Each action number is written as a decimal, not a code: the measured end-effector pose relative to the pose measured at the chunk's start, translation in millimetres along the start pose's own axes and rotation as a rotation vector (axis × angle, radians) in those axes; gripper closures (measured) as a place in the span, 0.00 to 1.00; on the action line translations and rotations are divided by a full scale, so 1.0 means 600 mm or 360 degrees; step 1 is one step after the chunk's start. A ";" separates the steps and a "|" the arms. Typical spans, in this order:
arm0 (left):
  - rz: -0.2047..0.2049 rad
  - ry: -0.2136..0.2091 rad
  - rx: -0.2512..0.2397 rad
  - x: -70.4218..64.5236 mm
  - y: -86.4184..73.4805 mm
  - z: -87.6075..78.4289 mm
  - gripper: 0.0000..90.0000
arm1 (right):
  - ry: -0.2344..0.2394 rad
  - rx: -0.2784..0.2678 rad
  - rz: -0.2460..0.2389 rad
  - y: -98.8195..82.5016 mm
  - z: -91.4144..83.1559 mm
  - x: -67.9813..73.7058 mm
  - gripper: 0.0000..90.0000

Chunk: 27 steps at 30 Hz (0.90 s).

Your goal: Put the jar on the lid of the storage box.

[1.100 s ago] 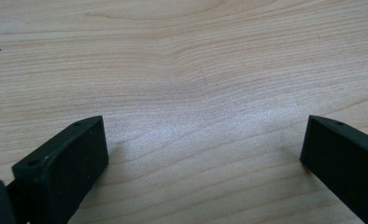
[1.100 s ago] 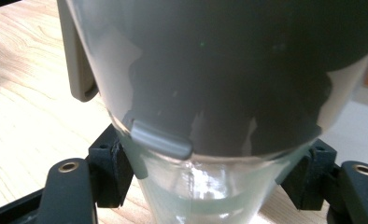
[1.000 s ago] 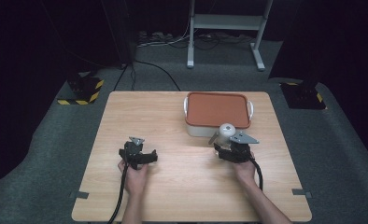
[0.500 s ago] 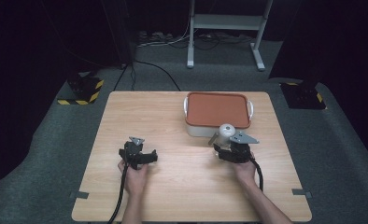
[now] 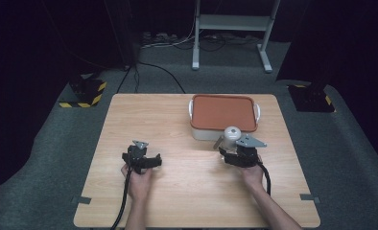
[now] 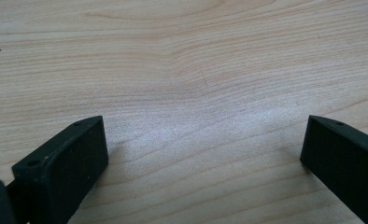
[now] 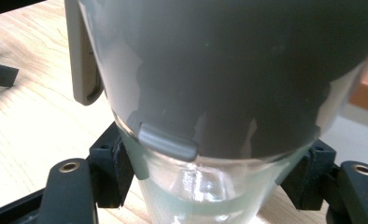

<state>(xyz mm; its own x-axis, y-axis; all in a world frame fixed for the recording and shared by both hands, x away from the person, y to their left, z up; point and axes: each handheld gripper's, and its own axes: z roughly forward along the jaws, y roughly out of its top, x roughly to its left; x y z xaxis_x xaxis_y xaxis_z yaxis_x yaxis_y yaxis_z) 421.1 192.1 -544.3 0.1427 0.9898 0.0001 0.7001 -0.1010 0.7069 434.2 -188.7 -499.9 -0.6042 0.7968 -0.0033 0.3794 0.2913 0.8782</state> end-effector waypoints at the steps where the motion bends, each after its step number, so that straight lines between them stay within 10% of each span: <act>1: 0.0000 0.0000 0.0000 0.000 0.000 0.000 0.01 | 0.0003 0.0000 0.0001 0.001 -0.002 -0.001 0.34; 27: 0.0000 0.0000 0.0000 0.000 0.000 0.000 0.01 | 0.0038 -0.0011 -0.0020 0.020 -0.029 -0.013 0.34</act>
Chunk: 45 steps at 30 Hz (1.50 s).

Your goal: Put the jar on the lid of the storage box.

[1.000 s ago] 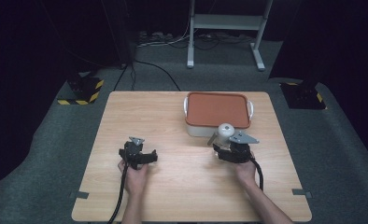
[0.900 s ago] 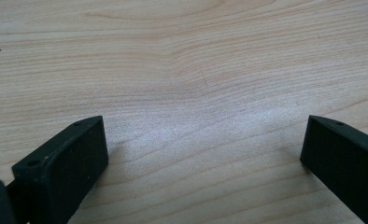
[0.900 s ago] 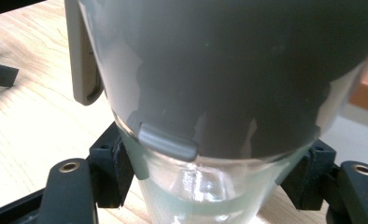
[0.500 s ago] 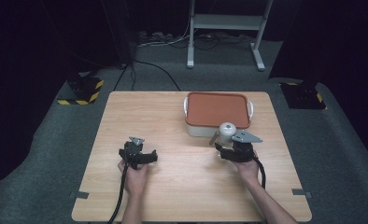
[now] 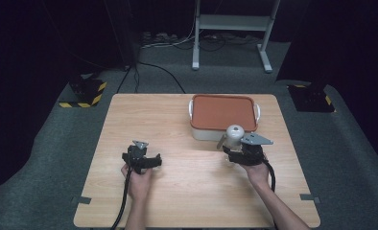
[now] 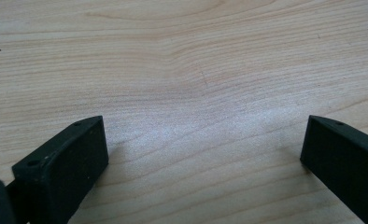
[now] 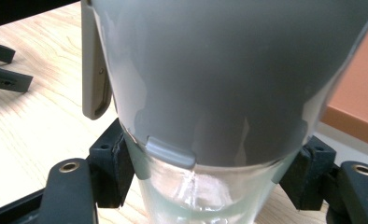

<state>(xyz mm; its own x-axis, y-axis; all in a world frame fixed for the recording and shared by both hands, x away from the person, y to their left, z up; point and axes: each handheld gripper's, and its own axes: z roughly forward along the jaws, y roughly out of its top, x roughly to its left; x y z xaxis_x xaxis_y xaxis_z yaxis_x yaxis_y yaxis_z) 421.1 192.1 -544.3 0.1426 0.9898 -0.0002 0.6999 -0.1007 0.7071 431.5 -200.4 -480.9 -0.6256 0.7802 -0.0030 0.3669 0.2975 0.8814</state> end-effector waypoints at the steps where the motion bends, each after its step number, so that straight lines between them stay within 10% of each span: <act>1: 0.0000 0.0000 0.0000 0.000 0.000 0.000 0.01 | 0.0005 0.0000 0.0003 0.001 0.000 0.000 0.34; 45: 0.0004 0.0001 0.0002 0.000 0.000 0.000 0.01 | 0.0087 -0.0060 0.0093 0.065 -0.035 -0.030 0.34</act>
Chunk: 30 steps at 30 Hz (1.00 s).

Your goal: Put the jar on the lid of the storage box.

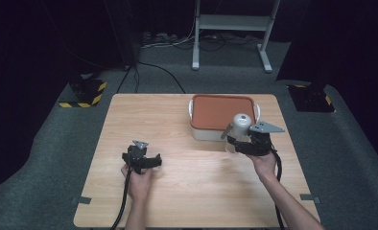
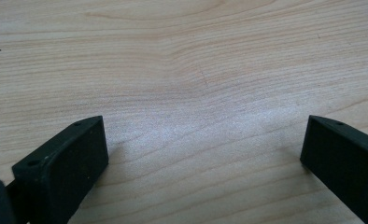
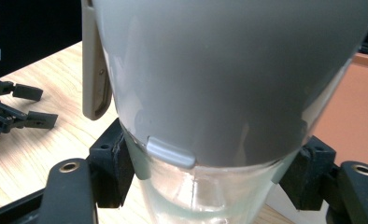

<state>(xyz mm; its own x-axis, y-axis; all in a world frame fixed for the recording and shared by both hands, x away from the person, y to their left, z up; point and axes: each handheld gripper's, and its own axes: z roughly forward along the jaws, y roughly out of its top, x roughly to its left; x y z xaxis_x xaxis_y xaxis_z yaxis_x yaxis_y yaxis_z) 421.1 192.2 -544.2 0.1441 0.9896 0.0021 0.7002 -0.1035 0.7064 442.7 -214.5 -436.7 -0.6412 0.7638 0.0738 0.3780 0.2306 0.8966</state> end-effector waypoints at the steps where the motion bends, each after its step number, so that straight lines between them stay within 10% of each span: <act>1: 0.0000 0.0000 0.0000 0.000 0.000 0.000 0.01 | 0.0000 0.0001 0.0001 0.001 0.000 -0.001 0.34; 30: 0.0000 0.0000 -0.0001 0.000 0.000 0.000 0.01 | 0.0024 -0.0001 -0.0001 0.055 -0.008 -0.010 0.34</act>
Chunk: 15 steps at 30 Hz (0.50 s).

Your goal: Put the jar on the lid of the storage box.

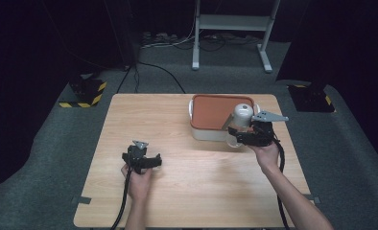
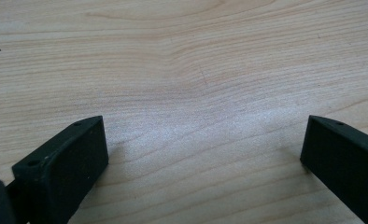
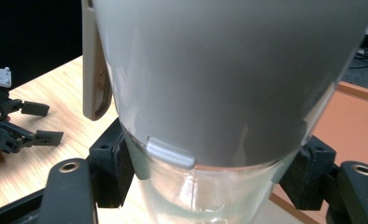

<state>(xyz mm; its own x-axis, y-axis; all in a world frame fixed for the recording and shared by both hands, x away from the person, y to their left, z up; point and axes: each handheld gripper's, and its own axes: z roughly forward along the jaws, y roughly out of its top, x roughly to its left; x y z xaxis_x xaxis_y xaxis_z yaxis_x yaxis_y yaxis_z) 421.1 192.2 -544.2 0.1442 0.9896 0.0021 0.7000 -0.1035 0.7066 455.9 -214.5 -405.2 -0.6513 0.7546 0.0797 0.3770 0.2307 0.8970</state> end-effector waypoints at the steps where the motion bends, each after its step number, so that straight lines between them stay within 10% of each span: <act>1: -0.0001 -0.0001 0.0000 0.000 0.000 0.000 0.01 | 0.0001 0.0000 0.0002 0.001 0.000 -0.001 0.34; 15: -0.0001 -0.0001 0.0000 0.000 0.000 0.000 0.01 | -0.0009 -0.0004 0.0012 0.024 -0.001 -0.010 0.34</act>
<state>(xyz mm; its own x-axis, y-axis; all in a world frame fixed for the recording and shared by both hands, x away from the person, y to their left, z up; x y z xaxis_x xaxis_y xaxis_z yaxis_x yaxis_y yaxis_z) 421.1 192.3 -544.2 0.1444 0.9895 0.0013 0.7001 -0.1031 0.7066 464.6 -216.0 -392.4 -0.6449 0.7596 0.0842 0.3804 0.2234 0.8975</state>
